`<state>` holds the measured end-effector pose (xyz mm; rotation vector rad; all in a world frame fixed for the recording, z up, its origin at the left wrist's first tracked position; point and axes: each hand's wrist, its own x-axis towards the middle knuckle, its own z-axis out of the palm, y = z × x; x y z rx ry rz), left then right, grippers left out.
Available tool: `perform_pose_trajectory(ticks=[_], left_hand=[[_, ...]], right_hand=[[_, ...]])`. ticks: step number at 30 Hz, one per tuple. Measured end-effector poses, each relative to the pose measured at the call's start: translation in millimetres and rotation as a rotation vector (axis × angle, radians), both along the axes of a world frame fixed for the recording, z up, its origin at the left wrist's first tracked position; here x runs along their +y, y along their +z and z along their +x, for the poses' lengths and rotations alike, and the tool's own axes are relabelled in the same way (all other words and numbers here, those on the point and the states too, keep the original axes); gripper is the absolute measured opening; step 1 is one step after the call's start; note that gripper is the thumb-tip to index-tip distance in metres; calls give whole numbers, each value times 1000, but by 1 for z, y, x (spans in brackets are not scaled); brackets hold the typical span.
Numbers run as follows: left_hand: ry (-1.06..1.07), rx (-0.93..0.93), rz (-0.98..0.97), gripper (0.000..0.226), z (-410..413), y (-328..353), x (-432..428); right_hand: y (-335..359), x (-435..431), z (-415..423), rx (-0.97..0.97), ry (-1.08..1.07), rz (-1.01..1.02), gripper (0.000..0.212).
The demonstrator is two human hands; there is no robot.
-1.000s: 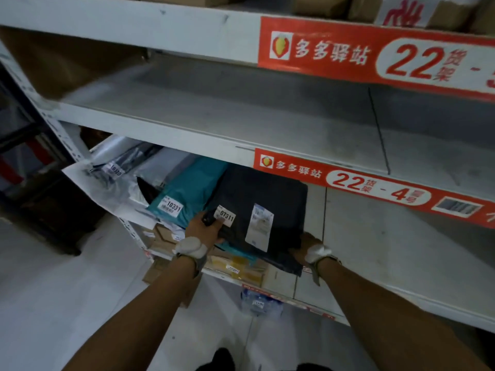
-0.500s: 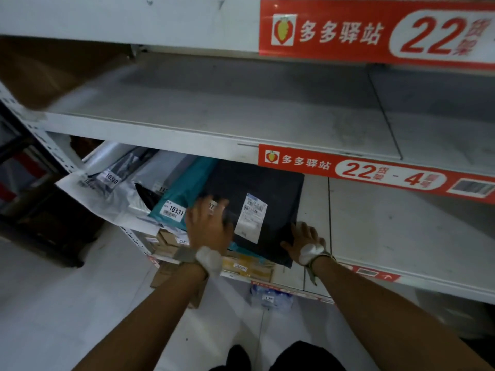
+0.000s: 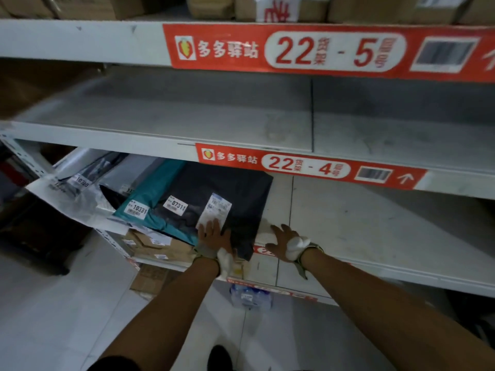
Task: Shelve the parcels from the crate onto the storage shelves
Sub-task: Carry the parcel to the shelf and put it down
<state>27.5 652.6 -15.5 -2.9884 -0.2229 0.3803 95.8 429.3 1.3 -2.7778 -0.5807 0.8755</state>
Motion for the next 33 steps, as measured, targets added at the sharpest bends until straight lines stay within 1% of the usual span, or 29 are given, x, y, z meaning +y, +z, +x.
perform_pose_trajectory(ticks=[2, 3, 5, 7, 10, 13, 15, 17, 18, 20, 21, 23, 25, 27, 28, 31, 33], left_hand=[[17, -23, -1, 72, -8, 7, -22], [71, -3, -34, 70, -14, 9, -37], [101, -86, -75, 65, -24, 15, -56], [67, -144, -86, 61, -36, 20, -77], [75, -141, -117, 64, -66, 18, -107], [66, -156, -114, 71, -91, 22, -137], [69, -158, -92, 76, -103, 20, -149], [15, -176, -63, 80, -113, 11, -154], [-44, -164, -46, 82, -118, 8, -159], [-117, -147, -51, 79, -124, 7, -168], [-115, -162, -74, 77, -125, 9, -173], [-102, -168, -112, 77, -129, 13, -184], [-164, -170, -109, 76, -137, 10, -191], [-178, -187, -165, 77, -149, 7, -197], [-169, -200, -208, 79, -157, 8, -205], [-114, -229, -299, 87, -178, 8, -223], [-114, -234, -342, 87, -191, 3, -234]], right_hand=[[0, -22, -8, -18, 33, 29, 79], [-1, -37, -15, -34, 55, 40, 78], [-3, -52, -22, -74, 82, 45, 77], [-6, -67, -33, -115, 97, 41, 76], [-18, -93, -60, -197, 134, 46, 77], [-25, -116, -85, -281, 143, 69, 81], [-31, -126, -93, -335, 155, 28, 85], [-35, -137, -101, -360, 160, 2, 90], [-35, -146, -109, -377, 135, -1, 94], [-34, -159, -120, -416, 86, 39, 98], [-32, -166, -124, -437, 71, 48, 98], [-26, -183, -132, -451, 58, 34, 99], [-22, -200, -146, -453, 23, 3, 102], [-17, -214, -162, -425, -5, -34, 104], [-16, -224, -173, -388, -30, -65, 102], [-21, -235, -201, -323, -62, -133, 85], [-23, -242, -220, -279, -87, -138, 81]])
